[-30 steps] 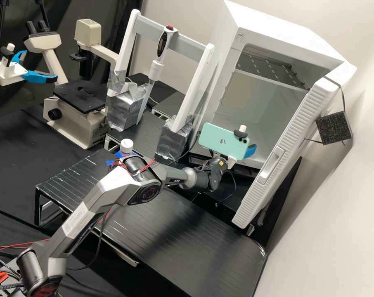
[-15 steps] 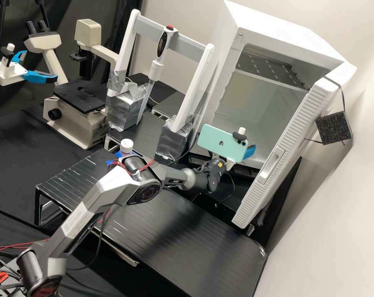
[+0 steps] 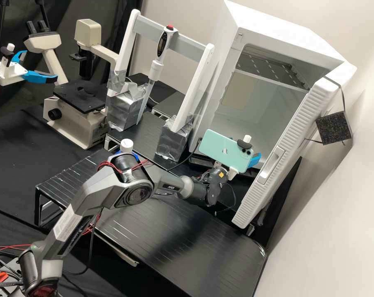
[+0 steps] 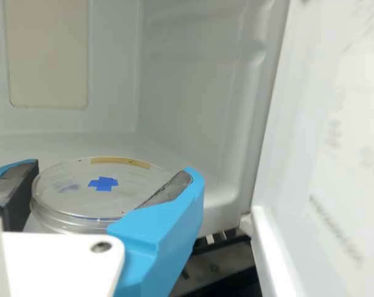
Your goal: Move the petri dish to the microscope
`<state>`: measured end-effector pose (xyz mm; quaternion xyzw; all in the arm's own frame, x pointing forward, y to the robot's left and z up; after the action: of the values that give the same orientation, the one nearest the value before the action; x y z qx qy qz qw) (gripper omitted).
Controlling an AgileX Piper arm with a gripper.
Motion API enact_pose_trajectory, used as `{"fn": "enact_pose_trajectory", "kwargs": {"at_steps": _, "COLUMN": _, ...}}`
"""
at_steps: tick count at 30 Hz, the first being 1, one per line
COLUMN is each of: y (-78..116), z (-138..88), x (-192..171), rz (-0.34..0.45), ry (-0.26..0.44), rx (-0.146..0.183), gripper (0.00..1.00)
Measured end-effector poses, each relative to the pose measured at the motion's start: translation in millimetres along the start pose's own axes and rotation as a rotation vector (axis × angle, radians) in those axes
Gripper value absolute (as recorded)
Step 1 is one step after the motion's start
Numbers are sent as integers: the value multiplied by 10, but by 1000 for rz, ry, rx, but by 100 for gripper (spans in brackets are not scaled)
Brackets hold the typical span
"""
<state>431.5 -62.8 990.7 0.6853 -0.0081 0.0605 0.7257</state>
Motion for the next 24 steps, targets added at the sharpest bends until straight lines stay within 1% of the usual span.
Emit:
{"fn": "enact_pose_trajectory", "kwargs": {"at_steps": 6, "y": 35, "z": -42, "x": -269, "rz": 21, "ry": 53, "rx": 22, "gripper": 0}}
{"fn": "enact_pose_trajectory", "kwargs": {"at_steps": 9, "y": 3, "z": -26, "x": -459, "rz": 24, "ry": 63, "rx": 46, "gripper": 0}}
{"fn": "enact_pose_trajectory", "kwargs": {"at_steps": 12, "y": -4, "z": -9, "x": -649, "rz": 33, "ry": 74, "rx": 62, "gripper": 0}}
{"fn": "enact_pose_trajectory", "kwargs": {"at_steps": 14, "y": -28, "z": 7, "x": -826, "rz": 41, "ry": 84, "rx": 81, "gripper": 0}}
{"fn": "enact_pose_trajectory", "kwargs": {"at_steps": 16, "y": -40, "z": -7, "x": -977, "rz": 46, "ry": 88, "rx": 91, "gripper": 0}}
{"fn": "enact_pose_trajectory", "kwargs": {"at_steps": 18, "y": -58, "z": -55, "x": -1150, "rz": 40, "ry": 70, "rx": 94, "gripper": 0}}
{"fn": "enact_pose_trajectory", "kwargs": {"at_steps": 20, "y": -74, "z": -139, "x": -1295, "rz": 32, "ry": 63, "rx": 89, "gripper": 0}}
{"fn": "enact_pose_trajectory", "kwargs": {"at_steps": 23, "y": -127, "z": -327, "x": -1502, "rz": 15, "ry": 72, "rx": 76, "gripper": 0}}
{"fn": "enact_pose_trajectory", "kwargs": {"at_steps": 24, "y": -161, "z": -426, "x": -1595, "rz": 0, "ry": 87, "rx": 64, "gripper": 0}}
